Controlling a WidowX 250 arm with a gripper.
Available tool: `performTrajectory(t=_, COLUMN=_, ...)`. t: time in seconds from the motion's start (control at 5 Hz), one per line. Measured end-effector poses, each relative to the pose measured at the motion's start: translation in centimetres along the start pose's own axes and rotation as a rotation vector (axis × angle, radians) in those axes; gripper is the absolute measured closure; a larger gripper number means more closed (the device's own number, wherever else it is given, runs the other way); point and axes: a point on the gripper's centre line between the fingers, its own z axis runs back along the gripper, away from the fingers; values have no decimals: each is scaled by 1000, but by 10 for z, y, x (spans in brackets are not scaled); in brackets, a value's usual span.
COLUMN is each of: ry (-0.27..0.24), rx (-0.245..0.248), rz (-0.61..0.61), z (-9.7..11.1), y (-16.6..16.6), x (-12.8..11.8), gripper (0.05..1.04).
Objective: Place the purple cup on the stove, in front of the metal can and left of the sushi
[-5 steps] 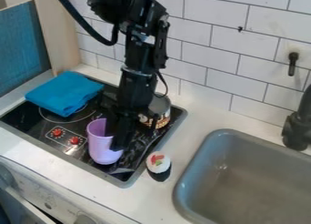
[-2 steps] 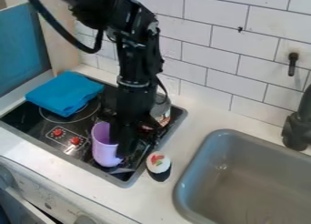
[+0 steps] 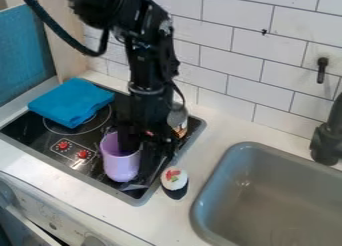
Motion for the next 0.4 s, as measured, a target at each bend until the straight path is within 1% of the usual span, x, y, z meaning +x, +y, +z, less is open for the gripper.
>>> performTrajectory(t=0.2, ry=-9, rx=0, rz=35, z=9, y=4, x=-3, gripper=159)
performTrajectory(t=0.4, ry=-62, rx=13, rz=92, z=32, y=17, x=-10, gripper=76)
